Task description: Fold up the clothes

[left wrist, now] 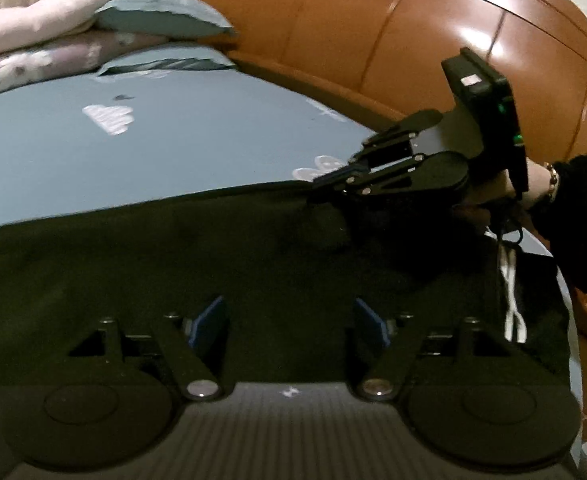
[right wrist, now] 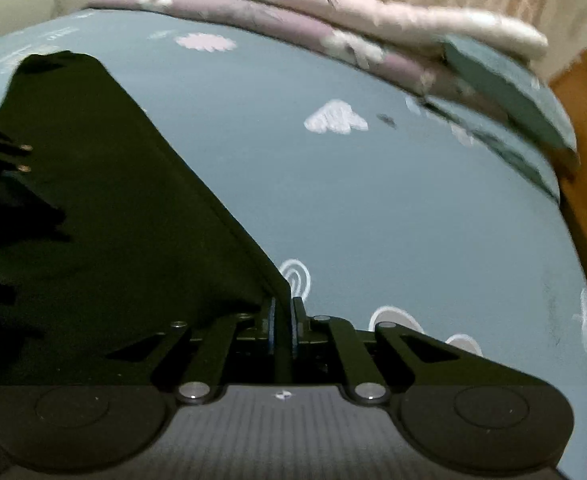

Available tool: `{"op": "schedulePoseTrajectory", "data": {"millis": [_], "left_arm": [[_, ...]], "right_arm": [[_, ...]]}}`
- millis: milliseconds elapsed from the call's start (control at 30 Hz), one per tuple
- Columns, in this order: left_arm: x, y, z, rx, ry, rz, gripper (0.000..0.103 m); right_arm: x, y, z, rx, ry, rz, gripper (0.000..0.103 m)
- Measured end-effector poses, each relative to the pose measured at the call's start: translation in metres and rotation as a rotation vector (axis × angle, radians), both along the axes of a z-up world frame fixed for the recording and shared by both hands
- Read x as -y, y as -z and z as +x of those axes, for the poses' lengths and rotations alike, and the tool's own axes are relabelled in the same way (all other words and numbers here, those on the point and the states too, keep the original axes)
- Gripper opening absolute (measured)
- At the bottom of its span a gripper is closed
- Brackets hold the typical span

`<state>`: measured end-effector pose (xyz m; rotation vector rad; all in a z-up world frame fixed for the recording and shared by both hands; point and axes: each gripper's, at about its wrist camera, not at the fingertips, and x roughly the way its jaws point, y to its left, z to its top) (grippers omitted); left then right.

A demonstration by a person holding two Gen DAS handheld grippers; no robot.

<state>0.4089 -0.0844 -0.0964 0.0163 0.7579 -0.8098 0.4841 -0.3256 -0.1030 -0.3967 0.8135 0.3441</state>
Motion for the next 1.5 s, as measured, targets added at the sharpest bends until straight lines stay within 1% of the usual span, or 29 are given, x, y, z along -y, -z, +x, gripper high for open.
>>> {"op": "schedulePoseTrajectory", "data": {"millis": [33,100,133,167,200,300,400,467,533,633,700,833,933,1033,1133,1233,1367,1433,1500], "left_arm": [[-0.002,0.003,0.001,-0.009,-0.020,0.022,0.073],[-0.007,0.008,0.003,-0.027,-0.060,0.067,0.073],[-0.009,0.009,0.003,-0.026,-0.062,0.067,0.074],[-0.010,0.009,0.002,-0.024,-0.060,0.062,0.075],[-0.012,0.009,0.001,-0.022,-0.058,0.057,0.075],[-0.015,0.010,0.000,-0.014,-0.051,0.060,0.075],[-0.015,0.010,-0.001,-0.010,-0.052,0.066,0.075],[-0.014,0.009,-0.001,-0.016,-0.061,0.064,0.075],[-0.015,0.006,-0.001,-0.039,-0.088,0.062,0.075],[-0.018,-0.003,-0.008,-0.083,-0.143,0.072,0.075],[-0.021,-0.011,-0.016,-0.095,-0.176,0.099,0.075],[-0.033,-0.037,-0.052,-0.080,-0.219,0.117,0.075],[-0.043,-0.057,-0.083,-0.075,-0.257,0.125,0.075],[-0.050,-0.068,-0.114,-0.083,-0.286,0.131,0.076],[-0.055,-0.070,-0.144,-0.094,-0.301,0.104,0.076],[-0.059,-0.068,-0.171,-0.103,-0.296,0.059,0.078],[-0.063,-0.057,-0.196,-0.093,-0.286,0.007,0.080],[-0.064,-0.048,-0.202,-0.079,-0.283,0.000,0.080],[-0.064,-0.039,-0.201,-0.065,-0.287,-0.003,0.080]], "right_arm": [[0.000,0.004,0.004,-0.017,0.004,-0.005,0.009],[-0.002,0.007,0.006,-0.011,0.009,-0.009,0.015],[-0.001,0.005,0.007,-0.005,0.009,0.003,0.017],[0.001,0.002,0.007,0.000,0.007,0.020,0.025],[0.004,-0.001,0.006,0.009,0.013,0.028,0.030],[0.018,-0.013,0.004,0.038,0.045,0.043,0.031],[0.040,-0.022,-0.003,0.058,0.115,0.068,0.033],[0.055,-0.027,-0.011,0.054,0.160,0.102,0.034],[0.066,-0.031,-0.022,0.047,0.201,0.134,0.034],[0.067,-0.044,-0.048,0.065,0.221,0.141,0.034],[0.063,-0.058,-0.070,0.076,0.232,0.145,0.034],[0.055,-0.094,-0.123,0.099,0.222,0.177,0.038],[0.046,-0.121,-0.166,0.109,0.213,0.206,0.043],[0.033,-0.137,-0.207,0.106,0.197,0.222,0.047],[0.010,-0.140,-0.242,0.082,0.191,0.191,0.047],[-0.013,-0.135,-0.271,0.050,0.190,0.188,0.051],[-0.046,-0.116,-0.297,0.015,0.212,0.207,0.054],[-0.059,-0.103,-0.306,-0.006,0.243,0.236,0.054],[-0.071,-0.092,-0.313,-0.023,0.250,0.245,0.055]]}}
